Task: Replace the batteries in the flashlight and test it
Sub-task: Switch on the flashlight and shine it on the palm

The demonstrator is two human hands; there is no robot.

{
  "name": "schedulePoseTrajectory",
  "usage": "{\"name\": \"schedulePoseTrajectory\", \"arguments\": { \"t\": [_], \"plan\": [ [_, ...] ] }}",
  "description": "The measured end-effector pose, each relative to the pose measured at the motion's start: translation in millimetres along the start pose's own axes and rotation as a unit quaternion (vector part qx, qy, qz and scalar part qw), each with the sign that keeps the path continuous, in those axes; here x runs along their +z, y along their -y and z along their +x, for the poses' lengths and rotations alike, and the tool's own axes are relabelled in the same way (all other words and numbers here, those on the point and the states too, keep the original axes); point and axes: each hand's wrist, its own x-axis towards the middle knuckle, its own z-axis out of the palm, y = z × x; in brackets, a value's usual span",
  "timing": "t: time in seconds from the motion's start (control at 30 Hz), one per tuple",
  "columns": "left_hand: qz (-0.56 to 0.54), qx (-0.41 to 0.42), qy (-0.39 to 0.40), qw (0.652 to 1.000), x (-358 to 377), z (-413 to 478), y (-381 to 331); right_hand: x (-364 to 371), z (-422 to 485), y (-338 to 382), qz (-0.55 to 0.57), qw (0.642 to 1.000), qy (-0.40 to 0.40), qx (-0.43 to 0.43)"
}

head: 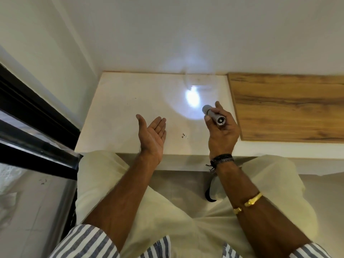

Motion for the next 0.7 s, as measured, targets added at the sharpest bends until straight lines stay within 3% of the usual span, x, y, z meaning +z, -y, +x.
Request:
{"name": "schedulePoseTrajectory", "arguments": {
  "t": [0.3,0.4,0.53,0.7],
  "plan": [
    [-0.009,0.004,-0.009,1.0,-2.2,0.8,-1.1,-3.9,5.2,5.5,0.056,0.997,-0.013,0.043],
    [-0.017,0.009,-0.014,1.0,-4.7,1.4,-1.3,-4.3,3.8,5.3,0.001,0.998,-0.026,0.065],
    [-0.008,0.014,-0.021,1.0,-3.2,0.8,-0.6,-5.4,2.0,0.9,-0.078,0.996,-0.042,0.029],
    [-0.001,0.015,-0.023,1.0,-1.3,-0.7,0.2,-5.2,1.8,0.7,-0.003,1.0,-0.018,0.019]
  ]
}}
